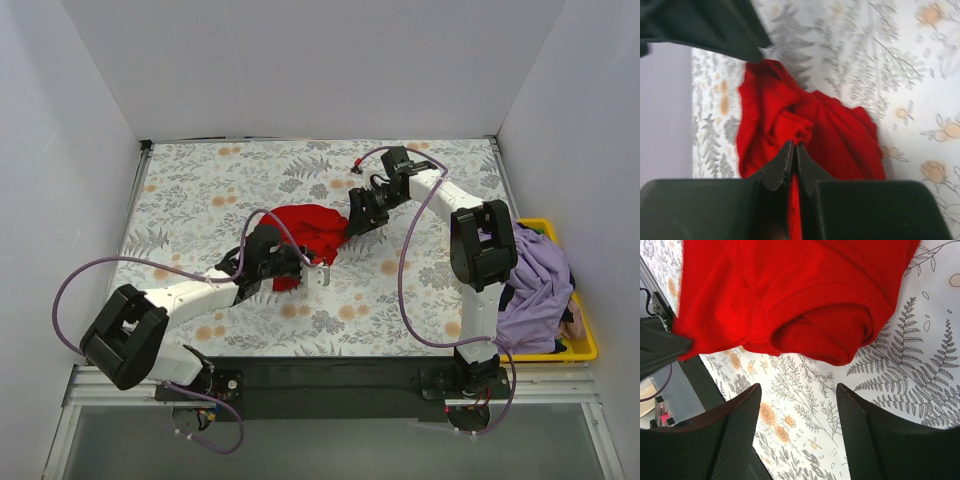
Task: Fold and stack the t-shirts
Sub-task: Flatten the tshirt out
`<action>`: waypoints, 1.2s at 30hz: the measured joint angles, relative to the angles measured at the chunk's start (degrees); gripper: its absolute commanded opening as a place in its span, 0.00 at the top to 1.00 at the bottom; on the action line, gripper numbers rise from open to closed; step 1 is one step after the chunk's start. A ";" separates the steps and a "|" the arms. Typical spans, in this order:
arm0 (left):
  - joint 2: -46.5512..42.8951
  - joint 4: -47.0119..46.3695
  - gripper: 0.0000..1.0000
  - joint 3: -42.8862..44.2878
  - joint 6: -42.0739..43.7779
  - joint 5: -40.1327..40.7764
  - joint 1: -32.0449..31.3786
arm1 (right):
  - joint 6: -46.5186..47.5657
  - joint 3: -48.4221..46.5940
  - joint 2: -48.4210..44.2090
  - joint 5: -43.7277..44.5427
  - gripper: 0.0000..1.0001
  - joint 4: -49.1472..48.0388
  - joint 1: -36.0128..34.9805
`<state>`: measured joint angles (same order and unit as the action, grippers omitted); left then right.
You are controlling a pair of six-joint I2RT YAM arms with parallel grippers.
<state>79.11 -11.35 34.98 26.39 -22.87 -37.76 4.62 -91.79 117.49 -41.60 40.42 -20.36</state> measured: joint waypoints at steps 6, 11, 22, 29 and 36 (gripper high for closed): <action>-3.63 5.03 1.00 10.67 -12.09 1.03 5.68 | -0.02 0.96 0.00 -1.03 0.31 -0.09 0.00; -3.43 9.92 1.00 21.29 -24.87 2.49 17.31 | -0.09 0.96 -0.61 -1.29 0.31 -0.15 0.00; 4.81 17.81 1.00 33.83 -46.05 4.87 37.33 | -1.33 -7.50 2.27 0.37 0.33 -0.70 -2.08; 5.16 19.47 1.00 33.77 -48.78 4.09 38.99 | -1.46 -15.45 10.10 6.88 0.32 -0.79 -4.00; 6.27 20.52 1.00 33.77 -49.83 3.96 41.57 | -1.68 -22.88 14.84 14.23 0.34 -1.92 -3.63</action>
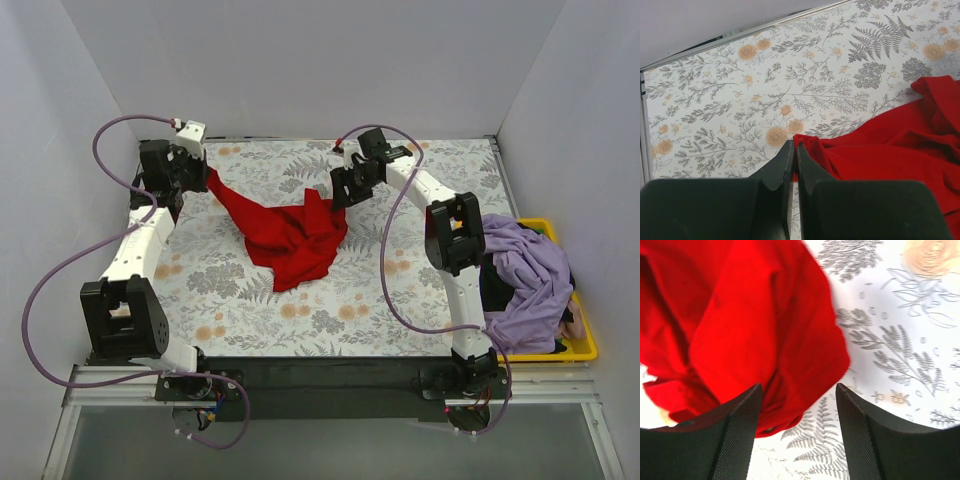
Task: Fold and stack the t-shirts
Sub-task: Flatten the tshirt out
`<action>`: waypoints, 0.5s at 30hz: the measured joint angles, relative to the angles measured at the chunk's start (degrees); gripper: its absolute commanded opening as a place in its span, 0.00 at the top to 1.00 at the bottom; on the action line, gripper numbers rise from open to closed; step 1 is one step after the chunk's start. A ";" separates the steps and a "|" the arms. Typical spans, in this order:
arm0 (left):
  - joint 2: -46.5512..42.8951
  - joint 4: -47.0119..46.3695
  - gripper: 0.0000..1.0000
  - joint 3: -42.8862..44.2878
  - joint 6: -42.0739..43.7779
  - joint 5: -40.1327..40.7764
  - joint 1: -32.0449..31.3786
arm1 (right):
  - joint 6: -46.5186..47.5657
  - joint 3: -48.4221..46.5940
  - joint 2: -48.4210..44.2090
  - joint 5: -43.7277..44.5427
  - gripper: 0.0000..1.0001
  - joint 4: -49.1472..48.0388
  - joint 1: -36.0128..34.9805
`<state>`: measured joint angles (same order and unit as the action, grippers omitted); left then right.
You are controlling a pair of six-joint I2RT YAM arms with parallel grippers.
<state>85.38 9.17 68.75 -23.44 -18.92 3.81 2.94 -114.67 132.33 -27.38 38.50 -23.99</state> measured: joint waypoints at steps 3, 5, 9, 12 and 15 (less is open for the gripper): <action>0.00 -0.11 1.00 -0.02 0.00 -0.33 -0.02 | -0.79 -0.22 0.46 1.70 0.35 -0.66 0.28; 0.00 -0.15 1.00 -0.20 0.02 -0.55 -0.02 | -1.27 -0.66 1.07 1.95 0.36 -1.01 0.35; 0.04 -0.09 1.00 -0.79 -0.20 -0.66 0.17 | -1.75 -1.44 3.41 -0.13 0.41 -1.64 0.68; 0.15 -0.13 1.00 -0.79 -0.63 -0.74 0.35 | -1.99 -1.46 5.42 -3.08 0.41 -1.66 0.74; 0.48 -0.09 1.00 -0.79 -1.18 -1.01 0.52 | -2.40 -1.49 6.45 -6.64 0.37 -1.90 0.83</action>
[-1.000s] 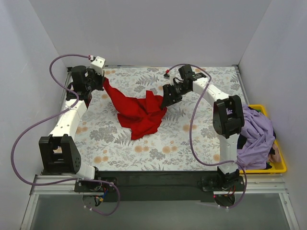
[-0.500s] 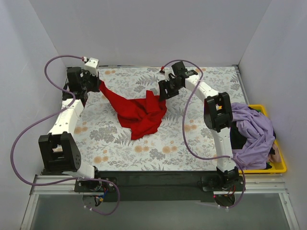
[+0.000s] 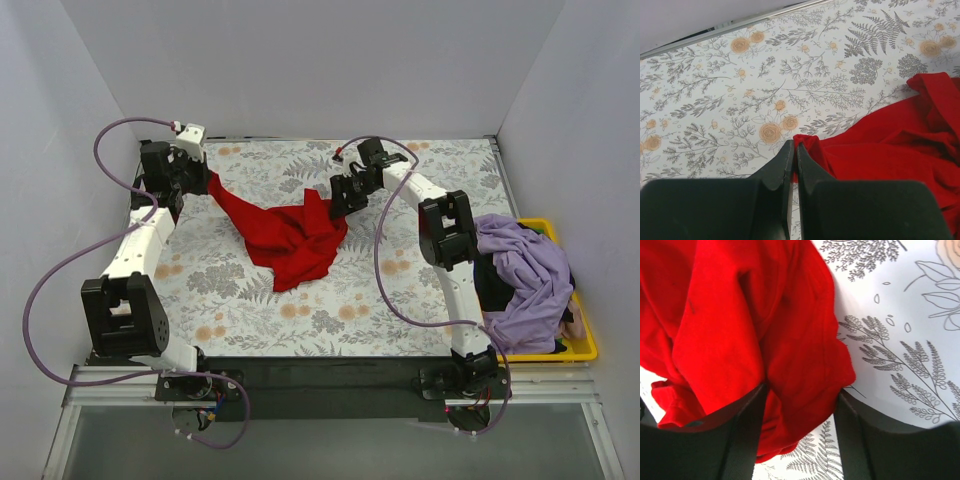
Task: Fold and stack the t-shirts
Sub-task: Flatten the tshirt out
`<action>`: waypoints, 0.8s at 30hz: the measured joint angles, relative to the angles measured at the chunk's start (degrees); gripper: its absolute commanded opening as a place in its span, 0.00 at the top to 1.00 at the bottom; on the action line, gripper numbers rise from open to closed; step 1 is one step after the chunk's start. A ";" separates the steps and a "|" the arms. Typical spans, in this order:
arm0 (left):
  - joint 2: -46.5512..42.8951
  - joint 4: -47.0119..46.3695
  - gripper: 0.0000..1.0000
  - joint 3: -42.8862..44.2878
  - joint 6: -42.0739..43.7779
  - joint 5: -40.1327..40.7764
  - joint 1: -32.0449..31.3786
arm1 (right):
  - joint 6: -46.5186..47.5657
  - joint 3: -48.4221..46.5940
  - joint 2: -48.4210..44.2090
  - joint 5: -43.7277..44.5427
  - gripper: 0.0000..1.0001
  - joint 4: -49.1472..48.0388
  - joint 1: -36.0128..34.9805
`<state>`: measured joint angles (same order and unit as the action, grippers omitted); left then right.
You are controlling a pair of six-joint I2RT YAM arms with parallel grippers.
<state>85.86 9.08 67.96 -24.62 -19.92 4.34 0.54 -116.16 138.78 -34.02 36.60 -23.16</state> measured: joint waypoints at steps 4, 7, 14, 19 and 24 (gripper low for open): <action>0.35 0.55 1.00 0.02 -0.63 -0.31 0.11 | 0.50 0.70 -0.42 -0.79 0.38 -0.68 0.57; 0.39 1.03 1.00 0.02 -1.09 -0.72 0.17 | 1.92 3.08 -2.84 0.46 0.38 -0.66 1.09; 0.42 1.27 1.00 0.02 -2.23 -1.73 0.22 | 3.87 3.43 -12.76 7.26 0.36 -1.42 -0.61; 0.42 1.29 1.00 0.02 -2.45 -1.99 0.22 | 3.58 1.53 -14.88 12.11 0.29 -3.23 -5.90; 0.39 1.92 1.00 0.00 -2.21 -2.14 0.22 | 2.40 0.17 -13.03 19.56 0.35 -2.97 -11.63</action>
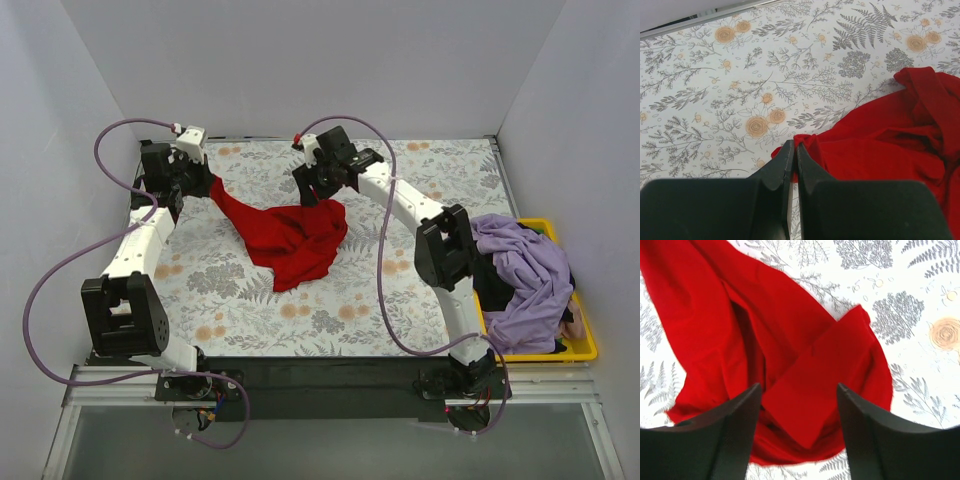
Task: Fold and stack the t-shirts
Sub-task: Flatten the tshirt out
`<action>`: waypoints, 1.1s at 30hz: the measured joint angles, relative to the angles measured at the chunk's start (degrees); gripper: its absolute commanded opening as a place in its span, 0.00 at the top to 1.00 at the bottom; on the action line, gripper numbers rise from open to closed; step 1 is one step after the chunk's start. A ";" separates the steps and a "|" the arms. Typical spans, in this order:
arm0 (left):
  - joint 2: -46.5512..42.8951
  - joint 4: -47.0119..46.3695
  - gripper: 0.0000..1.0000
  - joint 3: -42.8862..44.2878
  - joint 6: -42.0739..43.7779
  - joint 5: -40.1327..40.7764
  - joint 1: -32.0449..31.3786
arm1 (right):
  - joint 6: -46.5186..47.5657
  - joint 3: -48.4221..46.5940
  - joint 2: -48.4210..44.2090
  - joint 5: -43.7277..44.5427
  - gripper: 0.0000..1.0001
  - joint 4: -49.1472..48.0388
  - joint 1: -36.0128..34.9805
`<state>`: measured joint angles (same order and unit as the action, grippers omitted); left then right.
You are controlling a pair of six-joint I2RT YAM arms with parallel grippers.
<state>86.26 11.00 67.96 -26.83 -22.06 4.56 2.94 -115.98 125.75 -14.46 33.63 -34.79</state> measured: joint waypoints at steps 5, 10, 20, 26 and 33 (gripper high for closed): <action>-0.70 0.42 1.00 -0.74 0.42 -0.04 0.00 | -1.27 -3.50 3.78 6.88 0.38 0.07 -3.48; -1.68 0.83 1.00 -2.14 1.14 -0.07 0.00 | -2.43 -4.68 6.47 11.23 0.38 0.07 -4.26; -2.56 0.90 1.00 -3.80 2.45 -0.07 0.00 | -4.02 -6.21 10.69 14.43 0.54 0.20 -4.24; -2.80 0.96 1.00 -3.89 2.62 -0.04 0.00 | -3.93 -6.23 11.17 15.41 0.99 0.48 -4.24; -2.80 0.98 1.00 -3.89 2.05 -0.04 0.57 | -2.16 -2.97 7.91 12.02 0.99 0.57 -2.14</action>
<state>83.46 11.99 64.07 -24.77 -22.11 5.13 0.78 -118.96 133.67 -2.44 34.20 -36.93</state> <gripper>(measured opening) 0.014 0.023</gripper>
